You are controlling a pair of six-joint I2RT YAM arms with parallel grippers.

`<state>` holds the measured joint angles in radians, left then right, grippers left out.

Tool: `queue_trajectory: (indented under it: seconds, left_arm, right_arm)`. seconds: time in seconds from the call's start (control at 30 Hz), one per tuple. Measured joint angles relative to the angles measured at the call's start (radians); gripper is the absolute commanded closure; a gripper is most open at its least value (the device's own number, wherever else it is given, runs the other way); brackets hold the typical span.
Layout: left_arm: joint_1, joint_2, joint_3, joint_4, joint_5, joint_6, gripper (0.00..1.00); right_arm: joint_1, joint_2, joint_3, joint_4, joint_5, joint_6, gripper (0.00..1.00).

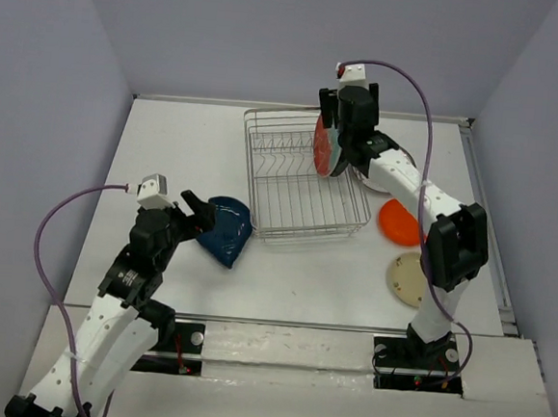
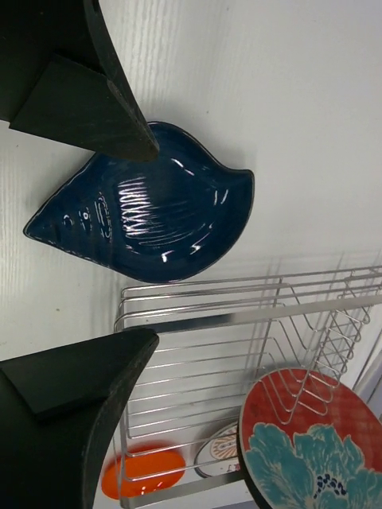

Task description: Load the plates into the dish rack

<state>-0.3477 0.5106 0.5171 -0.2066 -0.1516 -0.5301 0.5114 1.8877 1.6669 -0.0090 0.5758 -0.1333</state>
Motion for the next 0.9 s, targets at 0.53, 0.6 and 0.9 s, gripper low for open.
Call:
queue_trajectory:
  seconds: [0.53, 0.6, 0.9]
  left_arm:
    - [0.000, 0.235, -0.256, 0.119, -0.113, -0.235, 0.23]
    - [0.000, 0.265, -0.264, 0.124, -0.116, -0.246, 0.29]
    - [0.013, 0.436, -0.264, 0.282, -0.124, -0.276, 0.46]
  right_arm:
    - [0.006, -0.407, -0.129, -0.142, -0.309, 0.263, 0.07]
    - [0.012, -0.429, -0.156, -0.141, -0.341, 0.280, 0.07]
    - [0.074, -0.474, -0.330, -0.138, -0.512, 0.366, 0.07]
